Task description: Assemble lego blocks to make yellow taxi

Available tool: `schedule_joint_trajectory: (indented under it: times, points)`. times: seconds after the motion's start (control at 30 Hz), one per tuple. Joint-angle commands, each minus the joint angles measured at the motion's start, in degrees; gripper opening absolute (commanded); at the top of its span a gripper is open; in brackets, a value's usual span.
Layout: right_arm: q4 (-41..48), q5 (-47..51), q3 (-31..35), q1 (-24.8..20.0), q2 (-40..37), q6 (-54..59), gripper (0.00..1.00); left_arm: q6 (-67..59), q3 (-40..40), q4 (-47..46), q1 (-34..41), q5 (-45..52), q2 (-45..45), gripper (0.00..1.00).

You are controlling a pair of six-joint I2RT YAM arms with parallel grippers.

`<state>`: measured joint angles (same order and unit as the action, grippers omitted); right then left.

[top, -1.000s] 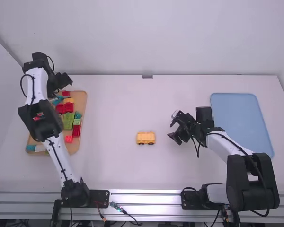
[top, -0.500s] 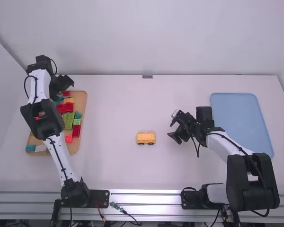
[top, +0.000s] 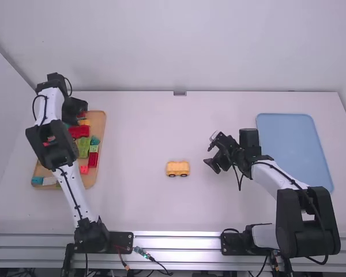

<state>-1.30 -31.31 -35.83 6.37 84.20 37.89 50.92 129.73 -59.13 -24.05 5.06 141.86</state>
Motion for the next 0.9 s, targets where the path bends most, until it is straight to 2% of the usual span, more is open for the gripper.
schedule_joint_trajectory:
  times: [0.0,0.13,0.2,0.4,0.57,0.77,0.87]
  points:
    - [0.2,-0.2,-1.0,0.0,-0.9,-0.4,0.99,2.4,-2.1,1.6,0.3,-1.0,0.2,0.62]
    - [0.2,-0.3,-1.0,0.0,-0.9,-0.4,0.99,1.1,-4.5,4.6,0.3,-0.8,0.2,0.72]
    - [0.2,-0.3,-1.0,0.1,-0.9,-0.4,0.99,1.9,-5.3,5.0,0.3,-0.9,0.2,0.69]
    - [0.1,-0.3,-1.0,0.0,-0.9,-0.4,0.99,2.2,-7.3,8.0,0.3,0.1,0.2,0.69]
    - [0.1,-0.3,-1.0,0.0,-0.9,-0.4,0.99,7.2,-7.6,8.2,0.3,1.6,0.2,0.63]
    - [0.1,-0.3,-1.0,0.1,-0.9,-0.4,0.99,6.5,-7.3,8.6,0.4,2.0,0.2,0.63]
    - [0.0,-0.3,-1.0,-0.1,-0.9,-0.4,0.99,5.0,-7.1,7.7,0.4,1.4,0.2,0.69]
